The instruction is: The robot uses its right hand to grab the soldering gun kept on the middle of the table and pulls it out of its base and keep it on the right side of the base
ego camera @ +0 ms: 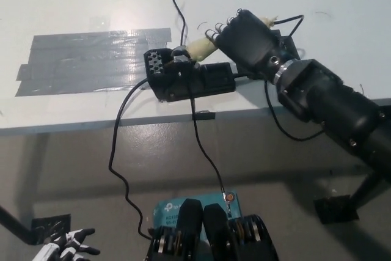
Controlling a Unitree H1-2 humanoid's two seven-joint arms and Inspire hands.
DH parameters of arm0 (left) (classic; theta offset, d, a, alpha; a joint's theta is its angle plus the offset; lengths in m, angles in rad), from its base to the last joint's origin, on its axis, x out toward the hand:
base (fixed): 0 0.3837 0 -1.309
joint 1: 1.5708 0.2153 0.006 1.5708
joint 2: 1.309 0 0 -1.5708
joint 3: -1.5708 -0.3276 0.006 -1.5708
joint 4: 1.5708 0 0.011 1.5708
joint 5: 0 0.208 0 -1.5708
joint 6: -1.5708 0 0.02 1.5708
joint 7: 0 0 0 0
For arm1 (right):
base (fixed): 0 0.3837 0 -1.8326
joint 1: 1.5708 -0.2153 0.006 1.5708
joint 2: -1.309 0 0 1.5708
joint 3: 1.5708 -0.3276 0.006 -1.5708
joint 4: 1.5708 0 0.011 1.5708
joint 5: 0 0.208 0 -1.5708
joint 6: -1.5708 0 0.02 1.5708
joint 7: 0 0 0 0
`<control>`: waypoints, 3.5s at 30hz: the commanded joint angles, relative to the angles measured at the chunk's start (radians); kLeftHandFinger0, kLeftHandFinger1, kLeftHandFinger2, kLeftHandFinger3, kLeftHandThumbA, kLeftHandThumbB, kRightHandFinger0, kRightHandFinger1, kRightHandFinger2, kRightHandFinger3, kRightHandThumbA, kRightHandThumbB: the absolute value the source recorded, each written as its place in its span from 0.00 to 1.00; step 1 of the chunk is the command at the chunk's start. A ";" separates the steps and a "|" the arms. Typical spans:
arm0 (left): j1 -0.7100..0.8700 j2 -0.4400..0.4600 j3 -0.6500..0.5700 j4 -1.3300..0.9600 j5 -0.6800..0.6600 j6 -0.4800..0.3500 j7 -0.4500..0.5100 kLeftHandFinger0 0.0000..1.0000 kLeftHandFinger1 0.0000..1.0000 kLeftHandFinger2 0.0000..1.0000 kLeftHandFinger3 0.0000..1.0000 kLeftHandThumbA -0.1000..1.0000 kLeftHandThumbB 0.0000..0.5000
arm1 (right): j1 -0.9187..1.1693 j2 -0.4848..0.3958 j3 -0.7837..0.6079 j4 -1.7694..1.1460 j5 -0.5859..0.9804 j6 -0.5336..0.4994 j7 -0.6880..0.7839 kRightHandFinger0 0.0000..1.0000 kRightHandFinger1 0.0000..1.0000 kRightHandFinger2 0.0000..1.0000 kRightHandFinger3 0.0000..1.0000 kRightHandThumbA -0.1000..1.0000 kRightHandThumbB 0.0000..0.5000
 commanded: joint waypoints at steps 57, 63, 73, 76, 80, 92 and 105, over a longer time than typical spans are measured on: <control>0.020 0.054 -0.018 -0.068 0.025 0.047 -0.038 0.39 0.45 0.52 0.75 0.72 0.44 | 0.137 -0.015 -0.302 -0.144 0.074 0.341 0.698 1.00 1.00 1.00 1.00 0.83 0.79; 0.026 0.061 -0.024 -0.052 0.039 0.015 -0.038 0.41 0.48 0.53 0.76 0.75 0.46 | 0.118 -0.034 -0.312 -0.170 0.071 0.355 0.757 1.00 1.00 1.00 1.00 0.94 1.00; 0.030 0.063 -0.013 -0.045 0.033 0.015 -0.041 0.38 0.44 0.51 0.72 0.77 0.54 | 0.092 -0.039 -0.384 -0.212 0.127 0.367 0.783 1.00 1.00 1.00 1.00 0.84 1.00; 0.032 0.058 -0.007 -0.039 0.026 0.011 -0.039 0.38 0.44 0.50 0.70 0.75 0.54 | 0.082 -0.043 -0.421 -0.244 0.148 0.378 0.805 1.00 1.00 1.00 1.00 0.88 1.00; 0.036 0.058 -0.005 -0.042 0.023 0.010 -0.041 0.38 0.45 0.50 0.71 0.75 0.52 | 0.089 -0.059 -0.467 -0.309 0.183 0.393 0.839 1.00 1.00 1.00 1.00 0.93 1.00; 0.033 0.066 0.003 -0.039 0.023 0.009 -0.046 0.40 0.46 0.51 0.72 0.76 0.55 | 0.427 -0.078 -0.817 -0.995 0.526 0.455 0.905 1.00 1.00 1.00 1.00 1.00 1.00; 0.038 0.072 0.009 -0.030 0.030 0.012 -0.042 0.32 0.41 0.49 0.72 0.77 0.53 | 1.037 0.010 -1.117 -1.098 0.836 0.265 0.770 1.00 1.00 1.00 1.00 0.65 0.63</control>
